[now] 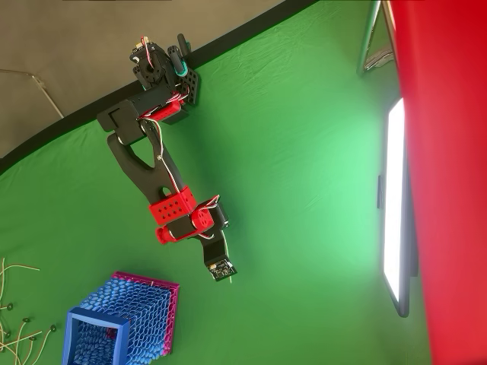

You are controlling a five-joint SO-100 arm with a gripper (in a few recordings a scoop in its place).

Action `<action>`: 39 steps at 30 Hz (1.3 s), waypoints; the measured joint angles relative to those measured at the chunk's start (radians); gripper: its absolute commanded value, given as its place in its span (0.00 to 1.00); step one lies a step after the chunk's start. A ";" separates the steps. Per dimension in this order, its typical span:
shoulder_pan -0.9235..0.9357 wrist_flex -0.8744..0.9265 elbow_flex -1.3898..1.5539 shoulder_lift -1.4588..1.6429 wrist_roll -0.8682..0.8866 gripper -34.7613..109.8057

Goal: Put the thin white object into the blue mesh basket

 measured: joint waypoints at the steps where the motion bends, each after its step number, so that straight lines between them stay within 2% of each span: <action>1: 0.003 0.008 -0.025 0.002 0.003 0.26; 16: 0.106 0.006 -0.514 -0.031 0.071 0.27; 28: 0.143 -0.071 -0.712 -0.100 0.249 0.26; 39: 0.227 -0.202 -0.850 -0.135 0.218 0.26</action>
